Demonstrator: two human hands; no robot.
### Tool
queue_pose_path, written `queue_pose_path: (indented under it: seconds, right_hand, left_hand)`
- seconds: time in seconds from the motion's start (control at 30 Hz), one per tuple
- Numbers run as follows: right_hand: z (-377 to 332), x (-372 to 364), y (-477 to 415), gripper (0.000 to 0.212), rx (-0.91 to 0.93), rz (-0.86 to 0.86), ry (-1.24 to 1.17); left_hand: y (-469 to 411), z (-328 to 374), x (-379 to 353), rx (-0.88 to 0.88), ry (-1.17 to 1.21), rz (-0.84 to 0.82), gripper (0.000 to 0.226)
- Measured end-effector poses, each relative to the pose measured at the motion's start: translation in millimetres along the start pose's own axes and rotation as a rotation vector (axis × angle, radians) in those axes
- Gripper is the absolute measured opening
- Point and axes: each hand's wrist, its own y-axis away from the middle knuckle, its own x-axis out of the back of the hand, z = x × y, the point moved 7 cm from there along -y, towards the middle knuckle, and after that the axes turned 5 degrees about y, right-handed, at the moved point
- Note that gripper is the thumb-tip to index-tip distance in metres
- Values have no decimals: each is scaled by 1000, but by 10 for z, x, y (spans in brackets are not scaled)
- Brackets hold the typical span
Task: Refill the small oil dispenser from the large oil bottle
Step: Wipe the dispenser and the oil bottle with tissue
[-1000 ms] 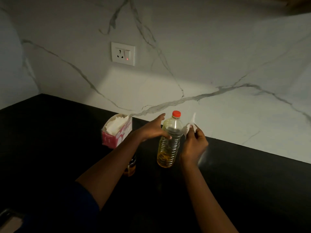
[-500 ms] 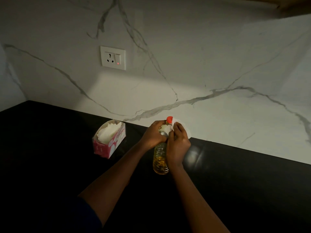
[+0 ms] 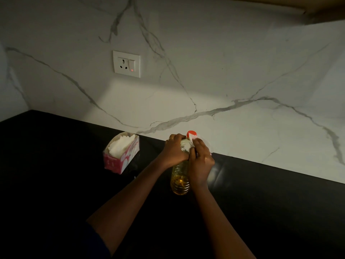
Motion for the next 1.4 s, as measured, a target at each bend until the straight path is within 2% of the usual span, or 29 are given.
queue_pose_path:
  seconds: [0.17, 0.3, 0.4, 0.53, 0.63, 0.8, 1.0, 1.17, 1.4]
  right_hand:
    - [163, 17, -98, 27, -255, -67, -166]
    - [242, -17, -139, 28, -326, -107, -212]
    - [296, -23, -145, 27, -343, -109, -201]
    - [279, -26, -138, 26, -295, -118, -206]
    - [244, 37, -63, 24, -255, -47, -181]
    - [147, 96, 26, 24, -114, -1, -97]
    - [74, 137, 46, 24, 43, 3, -23]
    - [130, 214, -13, 26, 26, 2, -51]
    - [41, 173, 52, 25, 69, -24, -55]
  left_hand:
    - [52, 11, 47, 11, 86, -42, 68]
    - [105, 50, 29, 30, 190, -75, 63]
    - [114, 80, 37, 14, 198, -40, 63]
    - [106, 59, 25, 41, 214, 47, 66]
    - [96, 51, -6, 24, 209, 97, 73]
    - [109, 89, -32, 14, 35, 104, 67]
    - [131, 73, -60, 55, -29, 81, 62]
    - [156, 38, -42, 114, 150, -142, 73]
    - [240, 37, -21, 142, 371, -127, 67]
